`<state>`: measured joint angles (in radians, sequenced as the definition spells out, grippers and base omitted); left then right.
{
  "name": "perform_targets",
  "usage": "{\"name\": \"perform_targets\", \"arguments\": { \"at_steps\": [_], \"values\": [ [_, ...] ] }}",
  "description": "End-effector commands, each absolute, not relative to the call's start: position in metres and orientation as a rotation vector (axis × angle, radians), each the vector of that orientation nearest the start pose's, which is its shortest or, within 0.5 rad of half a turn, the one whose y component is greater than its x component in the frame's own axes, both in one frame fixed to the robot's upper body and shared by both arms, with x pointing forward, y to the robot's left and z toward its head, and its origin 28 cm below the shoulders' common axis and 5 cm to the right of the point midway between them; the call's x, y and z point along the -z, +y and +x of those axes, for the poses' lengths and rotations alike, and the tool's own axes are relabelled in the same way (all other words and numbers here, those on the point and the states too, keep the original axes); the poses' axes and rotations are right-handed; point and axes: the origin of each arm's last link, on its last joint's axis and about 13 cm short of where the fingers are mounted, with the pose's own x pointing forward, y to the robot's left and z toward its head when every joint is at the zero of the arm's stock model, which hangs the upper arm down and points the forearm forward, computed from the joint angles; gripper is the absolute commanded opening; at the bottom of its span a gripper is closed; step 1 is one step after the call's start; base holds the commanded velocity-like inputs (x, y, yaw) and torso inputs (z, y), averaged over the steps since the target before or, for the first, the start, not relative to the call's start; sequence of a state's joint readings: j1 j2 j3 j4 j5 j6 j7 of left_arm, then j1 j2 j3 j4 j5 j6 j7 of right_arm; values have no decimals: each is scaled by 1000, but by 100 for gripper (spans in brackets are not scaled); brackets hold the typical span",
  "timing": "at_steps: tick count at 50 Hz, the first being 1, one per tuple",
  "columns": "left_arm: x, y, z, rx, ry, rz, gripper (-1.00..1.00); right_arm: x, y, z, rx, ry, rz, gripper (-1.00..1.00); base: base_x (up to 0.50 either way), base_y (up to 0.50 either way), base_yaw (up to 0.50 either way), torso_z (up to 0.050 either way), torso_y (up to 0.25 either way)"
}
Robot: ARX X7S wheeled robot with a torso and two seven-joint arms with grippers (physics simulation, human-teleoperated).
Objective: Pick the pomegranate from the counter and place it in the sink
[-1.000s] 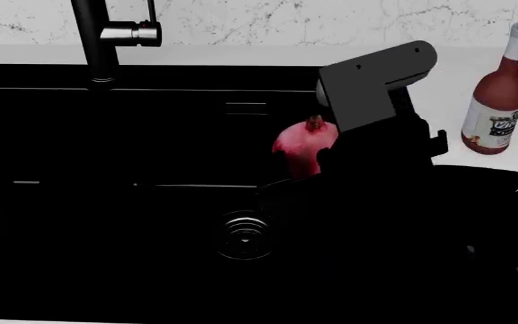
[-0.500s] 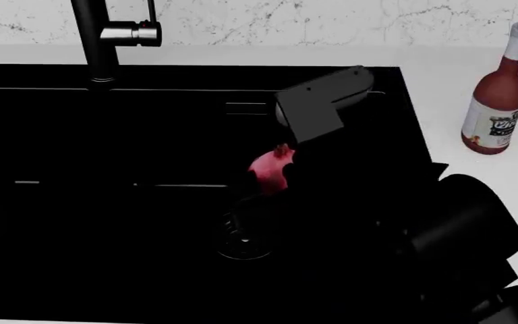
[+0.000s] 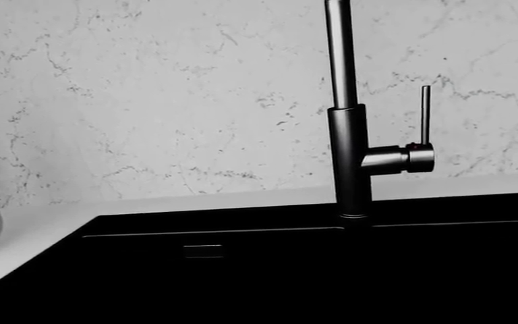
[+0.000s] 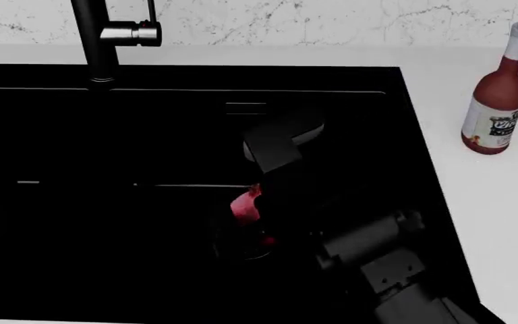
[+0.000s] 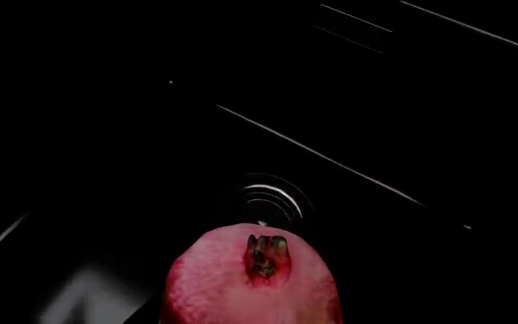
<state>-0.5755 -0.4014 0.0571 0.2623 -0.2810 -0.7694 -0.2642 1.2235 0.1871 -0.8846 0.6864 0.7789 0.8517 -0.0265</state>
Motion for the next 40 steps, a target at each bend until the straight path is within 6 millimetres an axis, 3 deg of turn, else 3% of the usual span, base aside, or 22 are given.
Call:
{"name": "perform_targets", "arguments": {
  "at_steps": [1,14,32,33,40],
  "values": [
    [-175,279,292,-218,-57,170,100,-147,-63,388,-472,654,-330,-100,0,0,0,0,0],
    [-173,279,292,-218,-56,164,100,-131,-61,385,-495,712,-360,-100,0,0,0,0,0],
    [-172,279,292,-216,-54,162,100,-128,-62,384,-484,721,-373,-100,0,0,0,0,1],
    [-172,279,291,-218,-54,161,100,-129,-62,384,-484,720,-374,100,0,0,0,0,0],
    [-171,280,292,-219,-54,160,100,-131,-62,385,-467,716,-362,100,0,0,0,0,0]
  ]
}}
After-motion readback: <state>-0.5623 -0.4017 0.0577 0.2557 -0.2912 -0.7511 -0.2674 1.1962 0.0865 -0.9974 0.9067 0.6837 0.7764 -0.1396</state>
